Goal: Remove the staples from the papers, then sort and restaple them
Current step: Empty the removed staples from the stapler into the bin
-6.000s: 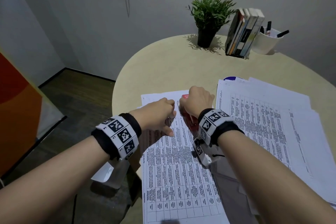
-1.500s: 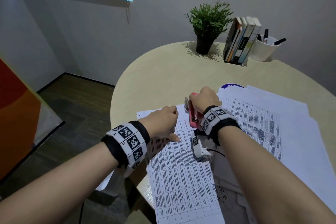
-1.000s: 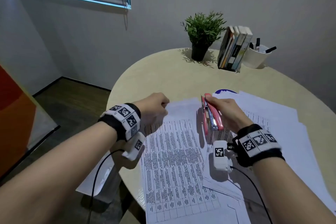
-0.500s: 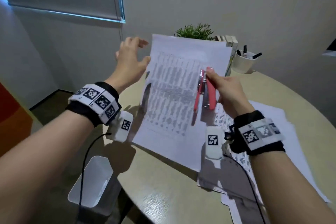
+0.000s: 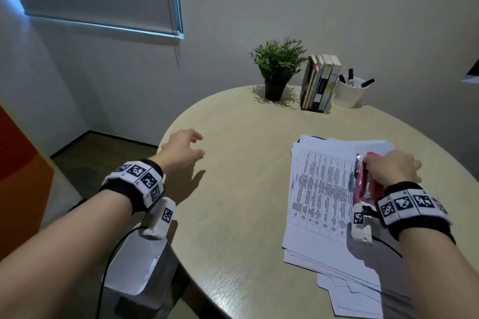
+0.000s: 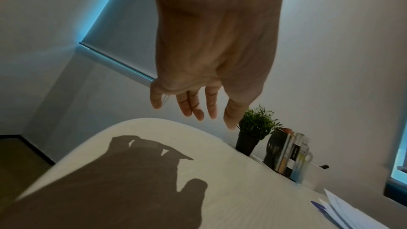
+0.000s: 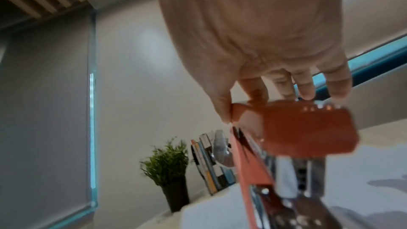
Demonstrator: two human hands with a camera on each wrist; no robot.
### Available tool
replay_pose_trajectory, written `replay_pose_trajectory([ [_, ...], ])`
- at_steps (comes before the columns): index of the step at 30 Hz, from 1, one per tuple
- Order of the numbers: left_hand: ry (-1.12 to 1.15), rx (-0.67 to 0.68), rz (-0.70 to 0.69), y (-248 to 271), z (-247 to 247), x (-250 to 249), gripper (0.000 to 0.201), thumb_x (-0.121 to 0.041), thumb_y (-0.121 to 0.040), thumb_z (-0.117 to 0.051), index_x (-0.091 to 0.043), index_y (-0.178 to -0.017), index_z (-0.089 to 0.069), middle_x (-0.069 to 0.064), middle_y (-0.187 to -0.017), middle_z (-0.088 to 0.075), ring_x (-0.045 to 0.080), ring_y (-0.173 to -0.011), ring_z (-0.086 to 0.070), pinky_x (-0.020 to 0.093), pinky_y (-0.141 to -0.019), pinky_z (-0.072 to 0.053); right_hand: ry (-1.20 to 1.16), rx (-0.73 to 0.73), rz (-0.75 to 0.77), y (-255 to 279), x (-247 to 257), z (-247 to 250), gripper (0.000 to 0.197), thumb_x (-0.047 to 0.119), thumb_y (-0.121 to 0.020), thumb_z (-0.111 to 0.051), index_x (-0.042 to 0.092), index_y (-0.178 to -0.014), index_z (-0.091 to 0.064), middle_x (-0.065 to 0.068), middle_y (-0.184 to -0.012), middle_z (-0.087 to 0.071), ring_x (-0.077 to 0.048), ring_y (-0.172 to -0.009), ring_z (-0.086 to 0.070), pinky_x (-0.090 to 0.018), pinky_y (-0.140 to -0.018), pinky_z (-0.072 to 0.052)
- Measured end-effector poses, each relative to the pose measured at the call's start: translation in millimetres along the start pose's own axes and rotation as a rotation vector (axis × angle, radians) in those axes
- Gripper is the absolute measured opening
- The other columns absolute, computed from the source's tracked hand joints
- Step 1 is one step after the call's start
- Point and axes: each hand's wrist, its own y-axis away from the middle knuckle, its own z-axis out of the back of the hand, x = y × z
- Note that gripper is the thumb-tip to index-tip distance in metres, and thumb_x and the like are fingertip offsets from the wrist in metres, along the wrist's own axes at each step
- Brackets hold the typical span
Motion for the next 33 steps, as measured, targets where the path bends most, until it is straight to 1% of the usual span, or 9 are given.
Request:
replay_pose_trajectory([
  [3, 0.081, -0.027, 0.037, 1, 4, 10, 0.041, -0.021, -0.085, -0.069, -0.012, -0.122, -0.056, 0.009, -0.123, -0.057, 0.023, -0.119, -0.052, 0.035, -0.097, -0.043, -0.187, -0.006, -0.003, 0, 15, -2, 0.044, 0.036, -0.094, -0.059, -0.007, -0.105, -0.058, -0.028, -0.121, -0.054, -0.039, -0.111, -0.05, -0.049, -0.089, -0.046],
  [7, 0.24, -0.071, 0.059, 4, 10, 15, 0.033, -0.02, -0.088, -0.067, -0.012, -0.119, -0.058, 0.003, -0.114, -0.058, 0.02, -0.114, -0.054, 0.028, -0.09, -0.041, -0.684, 0.299, 0.013, 24, 51, -11, 0.034, 0.033, -0.094, -0.059, 0.0, -0.102, -0.059, -0.017, -0.095, -0.067, -0.026, -0.079, -0.065, -0.031, -0.06, -0.05],
  [11, 0.412, -0.072, 0.067, 5, 16, 20, 0.028, -0.017, -0.089, -0.066, -0.011, -0.116, -0.061, 0.007, -0.112, -0.062, 0.018, -0.106, -0.057, 0.019, -0.081, -0.041, -0.728, 0.552, 0.073, 57, 97, -38, 0.042, 0.041, -0.097, -0.052, 0.001, -0.1, -0.061, -0.011, -0.08, -0.066, -0.025, -0.068, -0.063, -0.03, -0.053, -0.051],
  [15, 0.528, -0.062, 0.107, 11, 21, 32, 0.025, -0.013, -0.092, -0.061, -0.005, -0.116, -0.06, 0.01, -0.109, -0.06, 0.01, -0.087, -0.057, 0.008, -0.056, -0.046, -0.678, 0.716, 0.134, 93, 140, -81, 0.049, 0.047, -0.098, -0.045, 0.002, -0.097, -0.065, -0.007, -0.07, -0.066, -0.019, -0.053, -0.061, -0.025, -0.051, -0.049],
  [17, 0.61, -0.054, 0.167, 16, 27, 45, 0.025, -0.015, -0.094, -0.059, -0.003, -0.115, -0.061, 0.01, -0.102, -0.061, 0.011, -0.081, -0.058, 0.008, -0.052, -0.046, -0.665, 0.849, 0.183, 114, 163, -100, 0.045, 0.045, -0.099, -0.043, 0.007, -0.092, -0.065, -0.005, -0.069, -0.066, -0.015, -0.05, -0.06, -0.025, -0.055, -0.05],
  [19, 0.678, -0.05, 0.21, 20, 35, 64, 0.028, -0.021, -0.095, -0.057, -0.002, -0.114, -0.062, 0.007, -0.095, -0.066, 0.014, -0.083, -0.061, 0.017, -0.063, -0.048, -0.669, 0.973, 0.229, 137, 187, -116, 0.039, 0.039, -0.1, -0.041, 0.01, -0.087, -0.064, -0.006, -0.075, -0.067, -0.014, -0.052, -0.061, -0.023, -0.055, -0.048],
  [23, 0.79, 0.013, 0.296, 30, 53, 102, 0.034, -0.031, -0.098, -0.048, -0.003, -0.111, -0.063, 0.012, -0.088, -0.073, 0.02, -0.08, -0.07, 0.026, -0.071, -0.055, -0.567, 1.108, 0.366, 188, 233, -152, 0.033, 0.034, -0.097, -0.045, 0.007, -0.089, -0.063, -0.02, -0.097, -0.071, -0.025, -0.074, -0.063, -0.029, -0.066, -0.047],
  [29, 0.959, 0.025, 0.428, 49, 70, 147, 0.039, -0.038, -0.097, -0.048, -0.003, -0.094, -0.066, 0.006, -0.066, -0.062, 0.015, -0.058, -0.059, 0.029, -0.057, -0.054, -0.49, 1.189, 0.449, 259, 272, -199, 0.029, 0.034, -0.095, -0.055, 0.013, -0.075, -0.055, -0.004, -0.065, -0.06, -0.013, -0.048, -0.054, -0.015, -0.043, -0.041],
  [33, 0.924, -0.037, 0.509, 60, 79, 174, 0.027, -0.022, -0.098, -0.051, 0.001, -0.095, -0.065, 0.014, -0.077, -0.065, 0.016, -0.059, -0.064, 0.028, -0.057, -0.059, -0.46, 1.201, 0.454, 284, 280, -229, 0.028, 0.035, -0.09, -0.063, 0.012, -0.077, -0.053, -0.003, -0.066, -0.059, -0.011, -0.047, -0.053, -0.015, -0.04, -0.04],
])
